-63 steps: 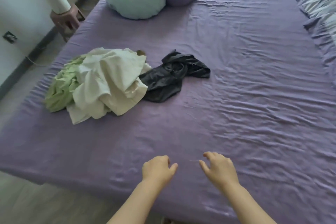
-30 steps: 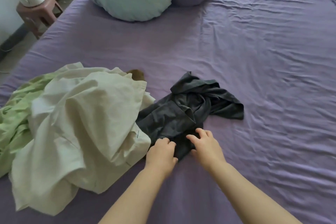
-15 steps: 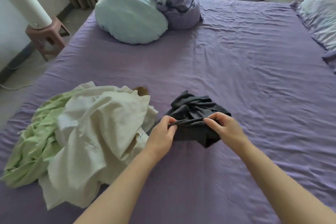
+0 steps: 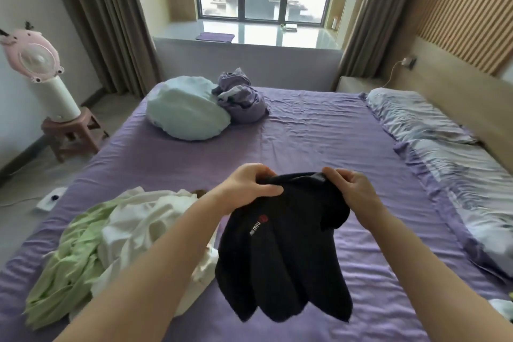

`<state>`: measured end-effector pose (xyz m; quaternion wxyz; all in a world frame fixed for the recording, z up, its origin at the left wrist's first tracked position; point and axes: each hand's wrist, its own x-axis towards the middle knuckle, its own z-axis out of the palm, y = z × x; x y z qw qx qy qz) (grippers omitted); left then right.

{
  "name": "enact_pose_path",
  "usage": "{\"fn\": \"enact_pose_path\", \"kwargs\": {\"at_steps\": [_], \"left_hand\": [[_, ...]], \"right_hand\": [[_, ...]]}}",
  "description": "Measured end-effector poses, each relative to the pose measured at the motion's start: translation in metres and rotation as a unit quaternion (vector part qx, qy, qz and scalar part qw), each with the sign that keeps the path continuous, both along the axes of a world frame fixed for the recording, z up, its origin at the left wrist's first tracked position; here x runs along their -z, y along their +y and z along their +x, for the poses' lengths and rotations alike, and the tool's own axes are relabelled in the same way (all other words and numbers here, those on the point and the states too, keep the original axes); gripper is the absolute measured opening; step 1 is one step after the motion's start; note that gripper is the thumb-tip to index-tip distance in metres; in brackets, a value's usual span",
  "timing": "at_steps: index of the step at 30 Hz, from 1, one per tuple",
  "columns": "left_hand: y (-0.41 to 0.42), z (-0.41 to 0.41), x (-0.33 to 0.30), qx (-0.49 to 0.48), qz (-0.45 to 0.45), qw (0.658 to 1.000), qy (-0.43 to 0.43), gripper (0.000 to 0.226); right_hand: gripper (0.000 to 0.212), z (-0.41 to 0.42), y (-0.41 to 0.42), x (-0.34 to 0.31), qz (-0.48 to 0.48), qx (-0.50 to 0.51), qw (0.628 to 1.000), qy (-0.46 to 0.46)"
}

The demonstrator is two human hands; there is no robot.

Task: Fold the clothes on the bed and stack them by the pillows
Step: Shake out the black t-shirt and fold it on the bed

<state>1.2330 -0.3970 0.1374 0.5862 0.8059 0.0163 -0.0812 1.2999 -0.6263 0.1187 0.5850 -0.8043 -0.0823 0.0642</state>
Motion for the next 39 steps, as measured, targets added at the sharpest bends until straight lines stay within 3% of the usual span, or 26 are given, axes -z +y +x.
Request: {"fn": "enact_pose_path", "kwargs": {"at_steps": [6, 9, 10, 12, 14, 16, 19, 21, 23, 26, 28, 31, 33, 39], "left_hand": [[-0.047, -0.013, -0.06, -0.016, -0.066, 0.998, -0.016, 0.011], [-0.071, -0.017, -0.081, 0.013, -0.085, 0.996, -0.014, 0.011], [-0.077, -0.018, -0.086, 0.022, -0.076, 0.997, -0.017, 0.011], [-0.082, -0.024, -0.095, 0.031, -0.043, 0.998, -0.015, 0.014], [-0.077, -0.031, -0.099, 0.052, -0.03, 0.998, 0.028, 0.03], [-0.068, -0.039, -0.1, 0.102, -0.026, 0.992, 0.074, 0.042], [-0.06, -0.048, -0.101, 0.146, 0.066, 0.985, 0.065, 0.029], [-0.061, -0.052, -0.103, 0.126, 0.143, 0.98, 0.06, 0.019], [-0.061, -0.055, -0.104, 0.098, 0.162, 0.98, 0.061, 0.012], [-0.071, -0.051, -0.107, 0.055, 0.187, 0.98, 0.029, 0.022], [-0.083, -0.045, -0.11, 0.029, 0.221, 0.975, -0.008, 0.022], [-0.105, -0.036, -0.117, -0.025, 0.105, 0.994, 0.003, 0.007], [-0.118, -0.03, -0.124, -0.051, -0.004, 0.998, 0.023, 0.018], [-0.132, -0.009, -0.148, -0.104, -0.177, 0.978, 0.029, 0.009]], "right_hand": [[0.03, -0.048, -0.024, -0.045, 0.069, 0.017, 0.997, -0.01], [0.036, -0.073, -0.035, -0.065, 0.097, -0.091, 0.991, -0.003], [0.04, -0.078, -0.037, -0.071, 0.076, -0.114, 0.991, -0.003], [0.027, -0.082, -0.043, -0.086, 0.032, -0.11, 0.993, -0.025], [0.006, -0.08, -0.051, -0.099, 0.045, -0.08, 0.995, -0.047], [0.002, -0.076, -0.063, -0.105, 0.077, -0.069, 0.993, -0.054], [0.004, -0.071, -0.075, -0.104, 0.104, -0.077, 0.99, -0.056], [0.006, -0.07, -0.082, -0.102, 0.121, -0.08, 0.989, -0.043], [0.008, -0.068, -0.091, -0.102, 0.142, -0.093, 0.985, -0.012], [0.014, -0.063, -0.105, -0.107, 0.155, -0.127, 0.979, 0.028], [0.008, -0.058, -0.111, -0.113, 0.103, -0.149, 0.983, 0.023], [0.019, -0.053, -0.109, -0.125, 0.015, -0.143, 0.989, -0.04], [0.027, -0.053, -0.102, -0.133, 0.0, -0.133, 0.986, -0.099], [0.027, -0.057, -0.077, -0.128, -0.043, -0.11, 0.979, -0.168]]}}
